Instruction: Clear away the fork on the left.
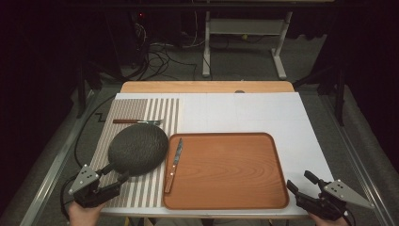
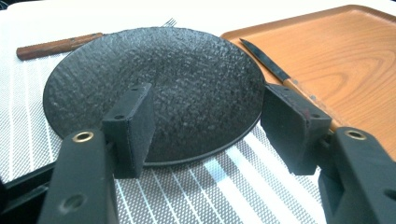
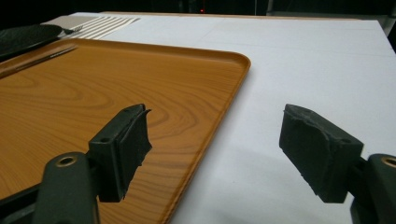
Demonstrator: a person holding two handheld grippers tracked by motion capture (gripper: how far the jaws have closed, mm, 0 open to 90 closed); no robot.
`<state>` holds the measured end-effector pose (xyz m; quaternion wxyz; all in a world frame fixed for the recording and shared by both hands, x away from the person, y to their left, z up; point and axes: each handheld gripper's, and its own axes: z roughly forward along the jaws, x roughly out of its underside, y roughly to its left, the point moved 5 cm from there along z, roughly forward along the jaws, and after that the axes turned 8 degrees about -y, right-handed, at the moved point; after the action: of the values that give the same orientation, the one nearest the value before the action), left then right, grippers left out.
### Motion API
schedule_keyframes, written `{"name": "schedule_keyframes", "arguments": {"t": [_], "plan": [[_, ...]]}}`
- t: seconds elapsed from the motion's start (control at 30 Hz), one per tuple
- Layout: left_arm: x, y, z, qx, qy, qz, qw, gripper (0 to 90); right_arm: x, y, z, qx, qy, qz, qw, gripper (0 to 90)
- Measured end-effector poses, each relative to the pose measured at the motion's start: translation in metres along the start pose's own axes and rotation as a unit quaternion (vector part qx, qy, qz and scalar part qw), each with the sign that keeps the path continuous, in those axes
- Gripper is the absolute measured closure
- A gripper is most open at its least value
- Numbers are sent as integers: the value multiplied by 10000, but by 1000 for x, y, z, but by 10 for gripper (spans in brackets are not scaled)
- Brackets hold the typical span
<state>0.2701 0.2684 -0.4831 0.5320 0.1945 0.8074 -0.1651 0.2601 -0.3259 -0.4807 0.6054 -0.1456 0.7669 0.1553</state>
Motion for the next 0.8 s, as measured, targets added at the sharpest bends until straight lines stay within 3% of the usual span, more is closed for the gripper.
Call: {"name": "schedule_keyframes", "arguments": {"t": [0.2,0.37,0.5,0.63,0.8], "plan": [[-3,-2,-2,14,-87,-118,9999,329,1,2,1,-85,27,-67,9999,244],[-7,-5,-3,96,-197,-123,9997,329,0,-1,2,-54,-21,65,10000,244],[-12,-5,-1,177,-228,-151,9995,329,0,2,5,-98,60,-46,9999,244],[-21,-7,3,211,-306,-95,9993,329,0,0,2,-115,-5,60,9999,244],[-28,-10,2,179,-385,-24,9991,329,0,7,3,-258,26,-102,9996,244]]}}
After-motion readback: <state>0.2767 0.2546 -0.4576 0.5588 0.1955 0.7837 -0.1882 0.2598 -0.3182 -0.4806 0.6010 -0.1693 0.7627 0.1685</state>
